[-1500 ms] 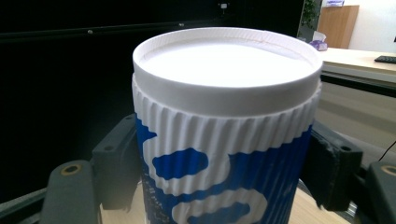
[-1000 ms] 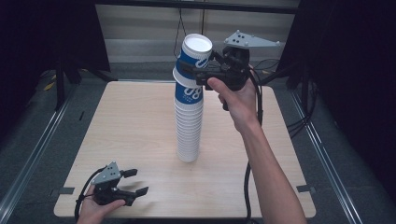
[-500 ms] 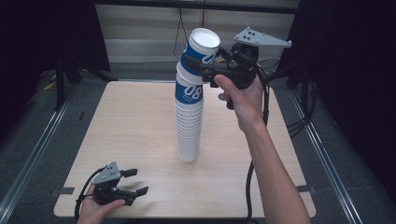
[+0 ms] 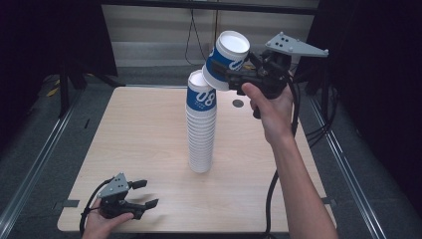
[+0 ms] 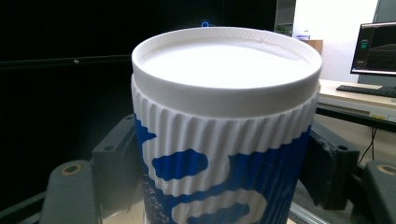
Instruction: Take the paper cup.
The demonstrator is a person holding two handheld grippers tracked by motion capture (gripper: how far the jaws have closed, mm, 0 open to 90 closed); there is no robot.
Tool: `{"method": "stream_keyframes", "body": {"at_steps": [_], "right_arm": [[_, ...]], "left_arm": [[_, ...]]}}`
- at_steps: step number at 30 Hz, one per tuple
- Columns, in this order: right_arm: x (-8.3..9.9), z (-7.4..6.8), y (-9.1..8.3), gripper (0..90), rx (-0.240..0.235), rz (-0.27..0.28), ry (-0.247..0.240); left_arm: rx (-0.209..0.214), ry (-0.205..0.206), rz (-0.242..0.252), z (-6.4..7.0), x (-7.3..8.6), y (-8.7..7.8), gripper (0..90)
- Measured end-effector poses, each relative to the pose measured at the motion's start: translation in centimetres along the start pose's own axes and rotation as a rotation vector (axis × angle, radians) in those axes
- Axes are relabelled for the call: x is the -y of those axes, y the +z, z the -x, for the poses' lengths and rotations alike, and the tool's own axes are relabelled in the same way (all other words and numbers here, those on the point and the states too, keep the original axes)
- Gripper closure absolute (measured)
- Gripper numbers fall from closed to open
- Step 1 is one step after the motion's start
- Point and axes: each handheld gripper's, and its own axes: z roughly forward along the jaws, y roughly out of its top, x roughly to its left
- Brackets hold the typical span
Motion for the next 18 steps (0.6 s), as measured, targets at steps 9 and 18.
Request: {"method": "stream_keyframes", "body": {"at_steps": [9,18], "right_arm": [[1.0,1.3,-2.1,25.0,0.043,-0.004,0.009],[3.5,2.2,-3.2,25.1,0.068,-0.038,0.034]], "left_arm": [[0.007,-0.016,-0.002,-0.1,0.0,0.1,20.4],[0.018,-0.019,-0.003,-0.1,-0.2,0.4,19.7]]}}
